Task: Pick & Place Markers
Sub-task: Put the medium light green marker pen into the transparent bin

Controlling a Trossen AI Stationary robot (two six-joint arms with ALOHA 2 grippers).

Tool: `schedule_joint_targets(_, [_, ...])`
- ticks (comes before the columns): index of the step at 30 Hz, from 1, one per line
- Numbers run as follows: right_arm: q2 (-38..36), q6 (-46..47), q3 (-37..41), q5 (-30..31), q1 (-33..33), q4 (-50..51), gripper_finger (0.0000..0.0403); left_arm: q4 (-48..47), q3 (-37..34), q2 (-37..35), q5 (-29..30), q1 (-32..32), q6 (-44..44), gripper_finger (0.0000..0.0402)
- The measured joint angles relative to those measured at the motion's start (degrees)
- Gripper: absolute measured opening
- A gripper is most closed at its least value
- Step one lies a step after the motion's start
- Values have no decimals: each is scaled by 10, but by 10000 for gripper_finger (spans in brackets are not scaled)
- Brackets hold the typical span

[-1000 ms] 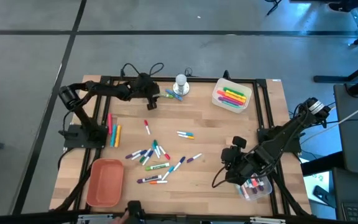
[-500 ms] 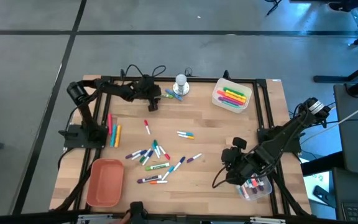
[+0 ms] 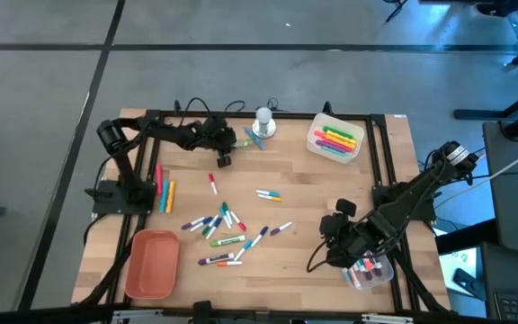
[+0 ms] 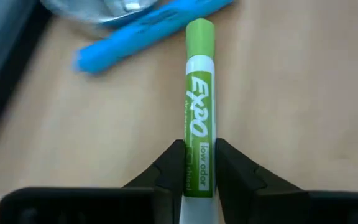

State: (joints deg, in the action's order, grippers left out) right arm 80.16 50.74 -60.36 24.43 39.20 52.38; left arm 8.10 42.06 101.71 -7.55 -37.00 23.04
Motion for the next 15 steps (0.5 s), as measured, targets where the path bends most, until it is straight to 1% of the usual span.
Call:
schedule_joint_targets(2, [0, 2, 0, 0, 0, -1, 179, -15, 0, 0, -30, 9, -2, 69])
schedule_joint_targets(4, [0, 2, 0, 0, 0, -4, 179, -28, 0, -1, -45, 20, 3, 79])
schedule_joint_targets(7, [0, 2, 0, 2, 0, -10, 179, -34, 0, -3, -46, 42, -4, 86])
schedule_joint_targets(9, [0, 15, 0, 16, 0, -16, 179, -36, -1, -10, -44, 57, -21, 84])
schedule_joint_targets(11, [0, 47, 0, 49, 0, -17, 179, -43, -2, -24, -43, 75, -47, 78])
schedule_joint_targets(15, [7, 122, 16, 166, 0, -42, 179, -52, -5, -61, -41, 109, -134, 73])
